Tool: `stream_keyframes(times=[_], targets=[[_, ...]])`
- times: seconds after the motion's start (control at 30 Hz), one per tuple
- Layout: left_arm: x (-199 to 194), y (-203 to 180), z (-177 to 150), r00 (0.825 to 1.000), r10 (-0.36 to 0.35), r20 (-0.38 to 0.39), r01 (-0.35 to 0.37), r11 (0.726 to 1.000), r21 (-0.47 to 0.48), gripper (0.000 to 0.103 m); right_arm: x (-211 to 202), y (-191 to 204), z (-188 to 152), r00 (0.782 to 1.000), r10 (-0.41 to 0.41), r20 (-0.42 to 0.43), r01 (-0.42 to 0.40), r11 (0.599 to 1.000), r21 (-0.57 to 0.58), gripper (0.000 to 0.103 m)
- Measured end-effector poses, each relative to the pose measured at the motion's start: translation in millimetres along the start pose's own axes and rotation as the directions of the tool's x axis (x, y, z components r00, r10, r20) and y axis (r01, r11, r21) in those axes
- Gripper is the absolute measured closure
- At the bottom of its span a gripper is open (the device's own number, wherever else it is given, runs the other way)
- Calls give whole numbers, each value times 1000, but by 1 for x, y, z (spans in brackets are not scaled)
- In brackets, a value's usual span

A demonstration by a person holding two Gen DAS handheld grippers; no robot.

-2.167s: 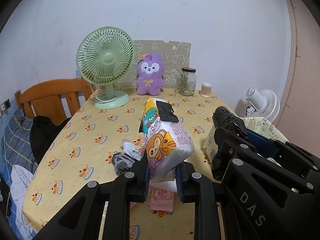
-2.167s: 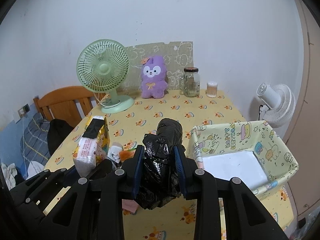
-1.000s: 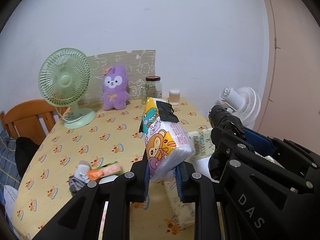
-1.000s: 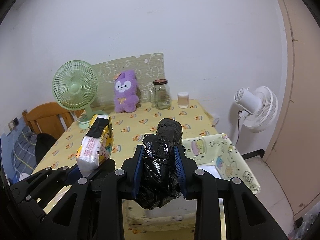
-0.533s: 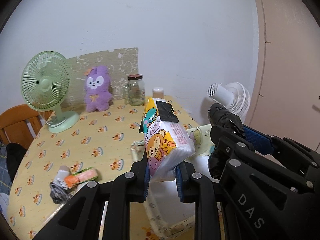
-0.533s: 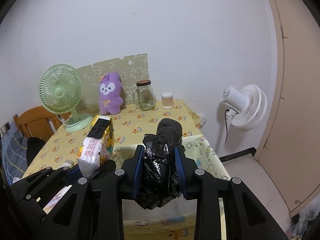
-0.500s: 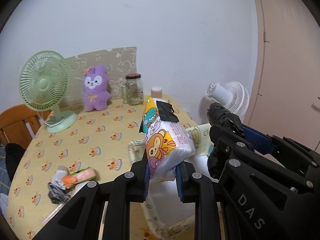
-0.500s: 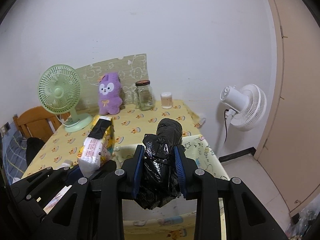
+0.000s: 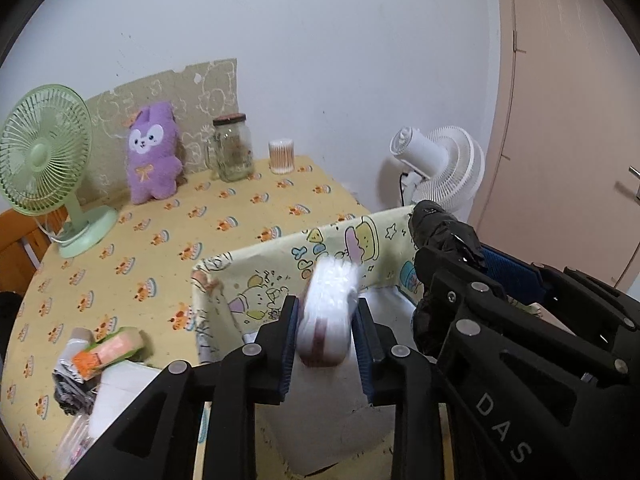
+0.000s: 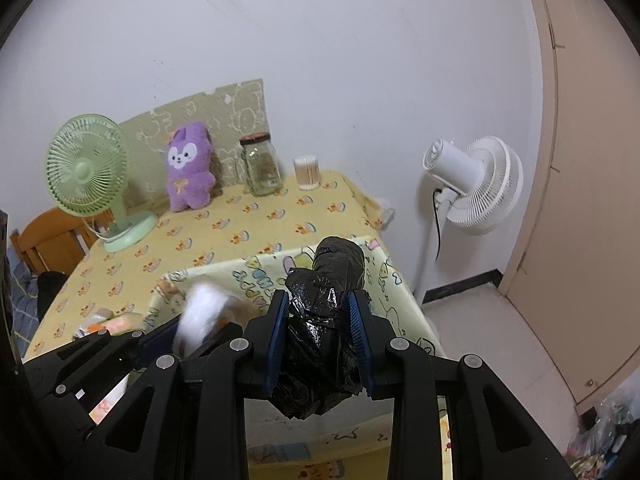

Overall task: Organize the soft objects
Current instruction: 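Lower the tissue pack into the printed box and open the left tool, then lower the black bundle into the printed box and open the right tool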

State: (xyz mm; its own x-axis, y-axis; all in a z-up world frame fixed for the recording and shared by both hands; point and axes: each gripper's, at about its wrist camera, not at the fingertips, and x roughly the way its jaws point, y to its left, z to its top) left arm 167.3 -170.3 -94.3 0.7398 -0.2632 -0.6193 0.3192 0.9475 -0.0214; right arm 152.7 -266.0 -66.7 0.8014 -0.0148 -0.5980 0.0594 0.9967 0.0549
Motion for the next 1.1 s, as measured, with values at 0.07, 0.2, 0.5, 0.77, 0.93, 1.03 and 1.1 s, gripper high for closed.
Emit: stream_keyframes(times=[0.07,0.2,0.5,0.77,0.93,1.03,1.1], targets=[[5,0,0,1000,-2,-9,2,1000,1,69,7,-2,-1,1000,-7,-13,7,1000,1,69],[9,0,0,1000,3,-11,-3,1000,12,66,17,-2,-1,999,-3,-39,4,1000,8,69],[12,6,4,1000,-9,-7,9,999,36,40,29,4,3,998,2,-66,-1,1000,12,64],[-6,3,5,999,-25,20,24,999,48,12,15,7,6,999,6,-40,-6,1000,20,14],[-15,5,6,999,-20,26,19,999,42,10,6,11,8,999,-11,-31,12,1000,18,10],[-21,4,6,999,-16,33,15,999,43,9,-1,13,8,1000,-17,-22,18,1000,16,9],[-27,5,6,999,-15,39,13,999,43,9,-6,14,9,1000,-19,-15,19,1000,15,9]])
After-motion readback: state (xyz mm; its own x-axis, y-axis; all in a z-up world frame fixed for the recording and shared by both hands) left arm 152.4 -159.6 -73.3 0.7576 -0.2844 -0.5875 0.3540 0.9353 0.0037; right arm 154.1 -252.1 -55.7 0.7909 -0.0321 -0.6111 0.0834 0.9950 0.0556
